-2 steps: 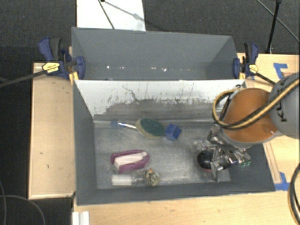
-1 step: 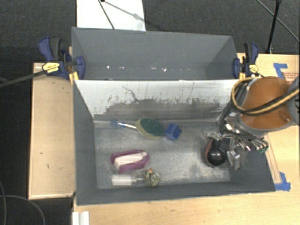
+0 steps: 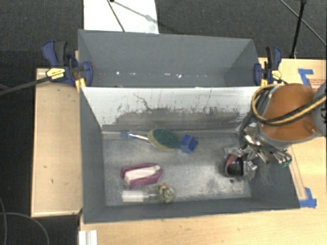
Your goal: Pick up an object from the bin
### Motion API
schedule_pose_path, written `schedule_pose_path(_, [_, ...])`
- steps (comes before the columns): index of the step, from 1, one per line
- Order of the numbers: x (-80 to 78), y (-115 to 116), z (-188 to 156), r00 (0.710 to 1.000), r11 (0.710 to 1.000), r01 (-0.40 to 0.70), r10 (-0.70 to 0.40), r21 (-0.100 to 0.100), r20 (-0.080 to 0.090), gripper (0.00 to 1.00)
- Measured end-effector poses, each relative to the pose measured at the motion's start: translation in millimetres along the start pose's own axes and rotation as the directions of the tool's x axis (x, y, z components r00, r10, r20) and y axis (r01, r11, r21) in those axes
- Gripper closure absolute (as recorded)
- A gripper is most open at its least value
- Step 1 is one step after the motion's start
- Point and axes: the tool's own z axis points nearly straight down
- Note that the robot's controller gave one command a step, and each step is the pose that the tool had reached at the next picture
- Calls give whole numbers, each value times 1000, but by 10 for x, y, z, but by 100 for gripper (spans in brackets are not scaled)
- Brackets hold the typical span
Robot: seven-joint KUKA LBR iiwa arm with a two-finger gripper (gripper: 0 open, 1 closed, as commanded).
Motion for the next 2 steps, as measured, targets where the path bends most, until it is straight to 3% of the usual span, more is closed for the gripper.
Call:
schedule_pose_path(1, [50, -118, -1119, 1000, 1000, 10, -10, 8, 4, 100])
schedule_pose_path(2, [-35, -170, -3470, 1000, 1000, 27, -27, 10, 7, 100])
